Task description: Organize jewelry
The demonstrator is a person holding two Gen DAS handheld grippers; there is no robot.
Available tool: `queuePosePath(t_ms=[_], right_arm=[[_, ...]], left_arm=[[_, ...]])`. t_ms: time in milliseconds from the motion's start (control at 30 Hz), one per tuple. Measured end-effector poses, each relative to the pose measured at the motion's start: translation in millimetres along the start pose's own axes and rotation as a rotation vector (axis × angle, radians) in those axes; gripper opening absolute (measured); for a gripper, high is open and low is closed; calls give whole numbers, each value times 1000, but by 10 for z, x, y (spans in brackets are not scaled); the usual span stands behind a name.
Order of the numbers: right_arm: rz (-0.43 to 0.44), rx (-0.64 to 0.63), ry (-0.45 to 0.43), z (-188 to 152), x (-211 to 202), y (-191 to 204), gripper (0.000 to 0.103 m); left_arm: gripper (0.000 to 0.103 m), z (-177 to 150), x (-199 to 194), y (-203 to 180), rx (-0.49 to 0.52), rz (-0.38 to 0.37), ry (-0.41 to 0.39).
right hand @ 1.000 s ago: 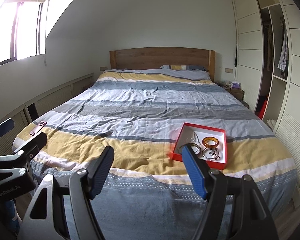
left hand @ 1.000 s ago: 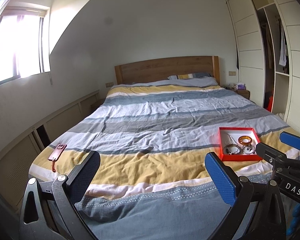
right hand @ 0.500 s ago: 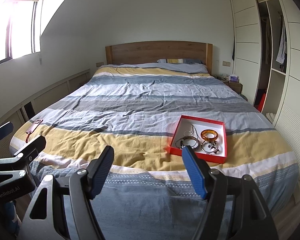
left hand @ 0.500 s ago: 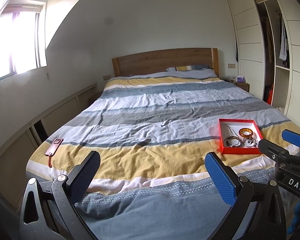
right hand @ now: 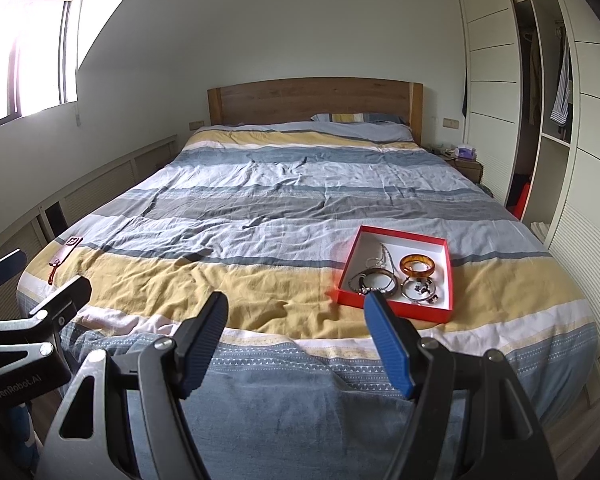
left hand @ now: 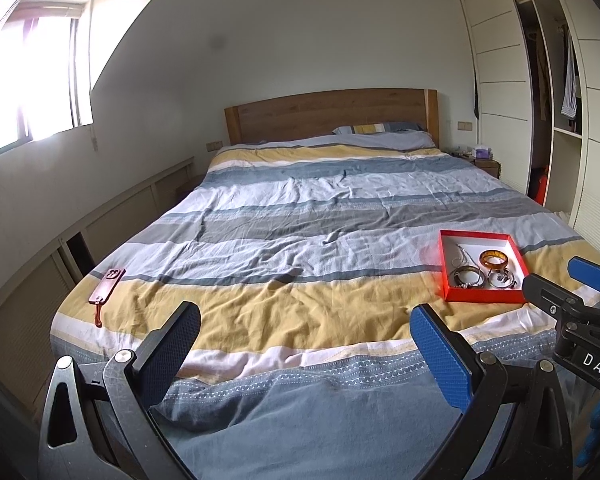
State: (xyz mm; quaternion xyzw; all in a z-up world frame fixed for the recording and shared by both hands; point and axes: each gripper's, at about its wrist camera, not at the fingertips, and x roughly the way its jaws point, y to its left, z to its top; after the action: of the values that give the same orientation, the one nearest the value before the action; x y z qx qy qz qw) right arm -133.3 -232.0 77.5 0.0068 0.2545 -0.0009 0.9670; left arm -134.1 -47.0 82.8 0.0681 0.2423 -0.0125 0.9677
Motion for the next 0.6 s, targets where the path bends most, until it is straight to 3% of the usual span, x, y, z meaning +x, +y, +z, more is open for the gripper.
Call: queuePosePath(t_ms=[600], right_arm=[[0, 2, 3, -6, 8, -10, 69]], left_arm=[[102, 7, 78, -2, 0, -5, 24]])
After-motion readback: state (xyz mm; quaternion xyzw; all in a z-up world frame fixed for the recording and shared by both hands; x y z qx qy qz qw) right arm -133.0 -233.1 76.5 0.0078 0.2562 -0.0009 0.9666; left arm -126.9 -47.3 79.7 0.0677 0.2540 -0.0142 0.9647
